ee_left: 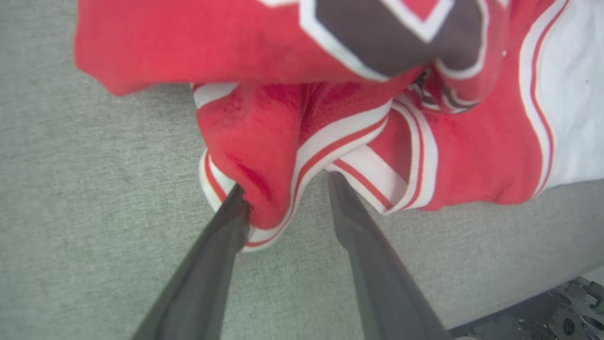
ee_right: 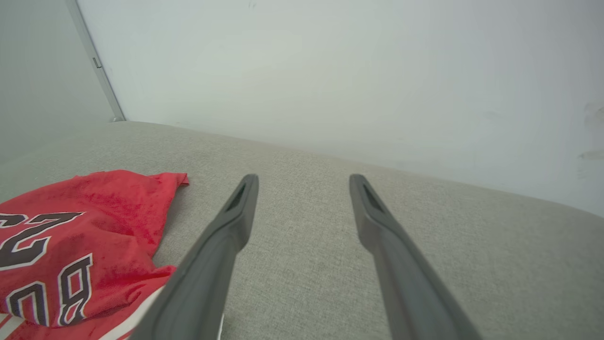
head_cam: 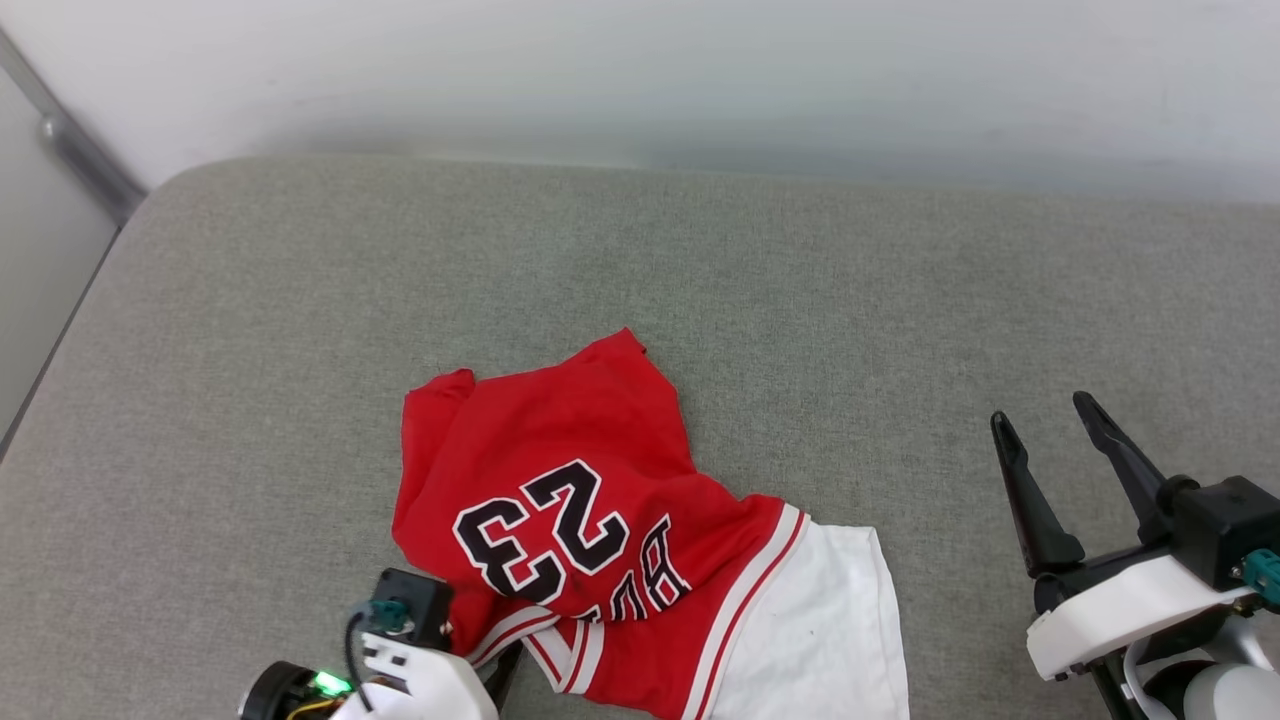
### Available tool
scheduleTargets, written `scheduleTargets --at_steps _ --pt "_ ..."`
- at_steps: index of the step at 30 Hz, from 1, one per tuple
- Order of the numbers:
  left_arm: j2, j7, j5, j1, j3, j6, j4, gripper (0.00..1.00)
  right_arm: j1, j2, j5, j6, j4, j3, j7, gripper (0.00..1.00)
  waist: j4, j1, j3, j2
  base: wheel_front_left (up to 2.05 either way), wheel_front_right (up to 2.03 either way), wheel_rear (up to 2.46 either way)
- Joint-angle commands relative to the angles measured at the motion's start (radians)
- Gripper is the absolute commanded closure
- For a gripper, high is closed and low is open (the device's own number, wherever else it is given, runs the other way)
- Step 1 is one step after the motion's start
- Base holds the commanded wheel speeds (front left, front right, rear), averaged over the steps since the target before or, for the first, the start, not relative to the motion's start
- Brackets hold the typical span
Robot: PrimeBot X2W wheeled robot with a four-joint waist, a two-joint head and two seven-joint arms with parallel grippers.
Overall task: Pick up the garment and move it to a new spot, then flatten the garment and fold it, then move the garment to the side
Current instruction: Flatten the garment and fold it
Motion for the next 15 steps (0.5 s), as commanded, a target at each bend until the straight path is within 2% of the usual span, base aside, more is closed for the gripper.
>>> scheduleTargets --at_steps 1,7,12,15 --pt "0.007 -0.016 -0.003 0.011 0.012 0.008 -0.013 0.00 0.005 0.006 0.001 0.000 0.002 -0.002 -0.005 0.00 0.002 0.0001 -0.010 0.0000 0.00 0.00 0.00" --pt "0.046 -0.072 0.003 0.058 0.080 0.070 -0.169 0.00 0.026 0.013 0.003 0.000 0.007 -0.012 -0.009 0.00 0.008 0.0001 -0.043 0.0000 0.00 0.00 0.00" --pt "0.103 -0.014 0.028 0.031 0.116 0.108 -0.360 0.00 0.014 0.017 0.004 0.000 0.000 -0.003 -0.005 0.00 -0.008 0.0001 -0.038 0.0000 0.00 0.00 0.00" --pt "0.111 0.043 0.027 -0.038 0.110 0.096 -0.413 0.00 0.001 0.015 0.003 0.000 -0.006 0.002 -0.005 0.00 -0.030 0.0001 -0.013 0.0000 0.00 0.00 0.00"
